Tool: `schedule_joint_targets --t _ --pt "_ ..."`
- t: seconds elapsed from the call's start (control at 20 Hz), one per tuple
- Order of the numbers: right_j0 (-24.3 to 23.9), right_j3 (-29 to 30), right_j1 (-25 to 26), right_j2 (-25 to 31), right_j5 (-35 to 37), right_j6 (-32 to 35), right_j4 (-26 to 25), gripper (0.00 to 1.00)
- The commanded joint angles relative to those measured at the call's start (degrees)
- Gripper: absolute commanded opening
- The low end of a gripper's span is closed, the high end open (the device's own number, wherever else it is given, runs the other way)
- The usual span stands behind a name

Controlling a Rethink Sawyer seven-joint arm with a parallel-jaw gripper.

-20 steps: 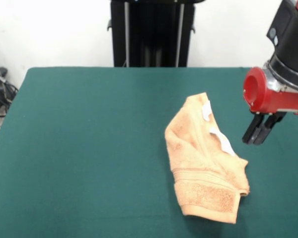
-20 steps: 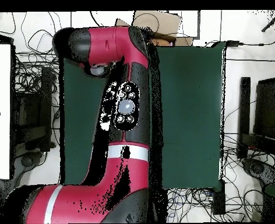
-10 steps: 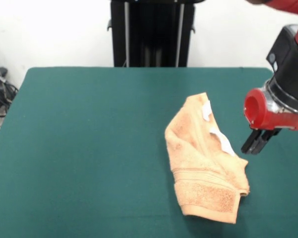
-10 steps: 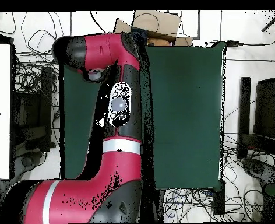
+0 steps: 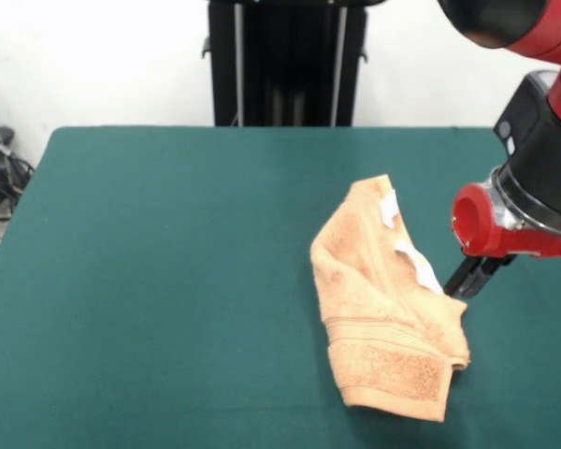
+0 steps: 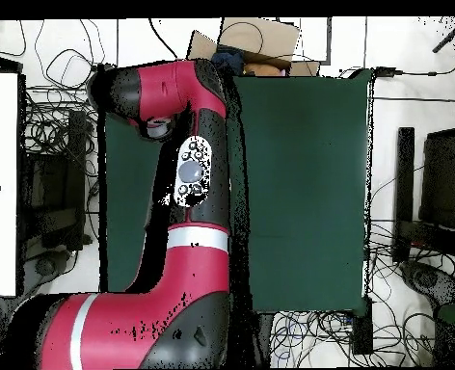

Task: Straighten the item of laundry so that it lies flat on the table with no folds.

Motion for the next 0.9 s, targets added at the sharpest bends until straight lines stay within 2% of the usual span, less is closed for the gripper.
schedule_joint_targets --t 0.05,0.4,0.45,0.9 --pt "0.2 7.6 1.5 1.6 -3.8 5.7 -2.4 0.0" --pt "0.1 7.4 1.5 1.8 -3.5 5.3 -2.6 0.0" --pt "0.1 7.4 1.5 1.8 -3.6 5.3 -2.7 1.0" --pt "0.2 7.4 1.4 1.8 -3.4 5.4 -3.0 1.0"
